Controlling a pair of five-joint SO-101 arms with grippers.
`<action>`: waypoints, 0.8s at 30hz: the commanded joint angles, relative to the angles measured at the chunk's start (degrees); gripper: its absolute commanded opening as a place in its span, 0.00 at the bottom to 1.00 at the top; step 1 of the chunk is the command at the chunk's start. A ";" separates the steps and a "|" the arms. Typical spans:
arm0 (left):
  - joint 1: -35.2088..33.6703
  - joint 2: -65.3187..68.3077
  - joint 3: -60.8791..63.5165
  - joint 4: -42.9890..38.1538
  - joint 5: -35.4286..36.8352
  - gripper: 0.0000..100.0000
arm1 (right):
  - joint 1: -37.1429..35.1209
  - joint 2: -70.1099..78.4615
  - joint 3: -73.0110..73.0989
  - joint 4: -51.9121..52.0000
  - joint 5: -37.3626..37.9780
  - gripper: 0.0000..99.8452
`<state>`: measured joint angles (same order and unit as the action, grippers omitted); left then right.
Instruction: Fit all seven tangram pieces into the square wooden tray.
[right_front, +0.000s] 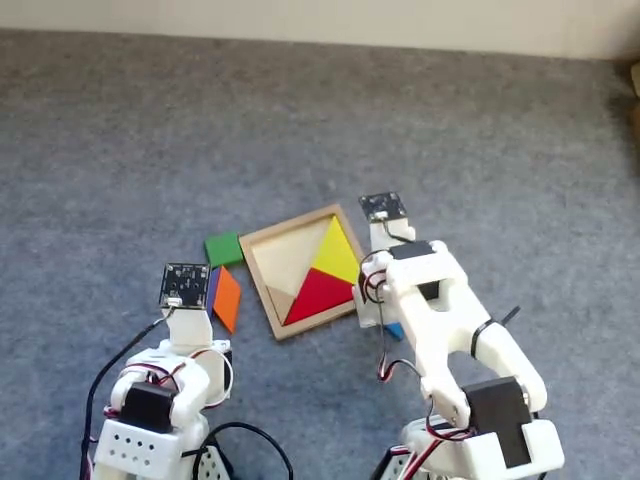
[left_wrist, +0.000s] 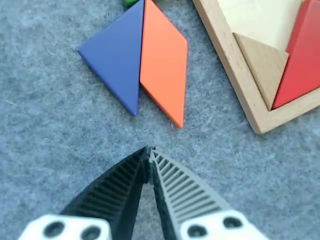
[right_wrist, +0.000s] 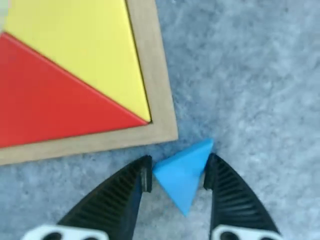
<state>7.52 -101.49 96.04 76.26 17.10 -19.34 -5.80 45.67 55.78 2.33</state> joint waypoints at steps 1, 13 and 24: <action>-0.57 -2.42 1.19 0.26 -0.09 0.01 | 0.84 0.04 -0.48 3.74 0.79 0.18; -0.57 -2.42 1.19 0.26 -0.09 0.01 | 0.66 0.40 -0.57 3.74 0.44 0.18; -0.57 -2.42 1.19 0.26 -0.09 0.01 | 0.40 0.40 -0.66 1.63 -7.82 0.18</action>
<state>7.52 -101.49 96.04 76.26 17.10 -19.34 -5.80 45.67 57.45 -3.65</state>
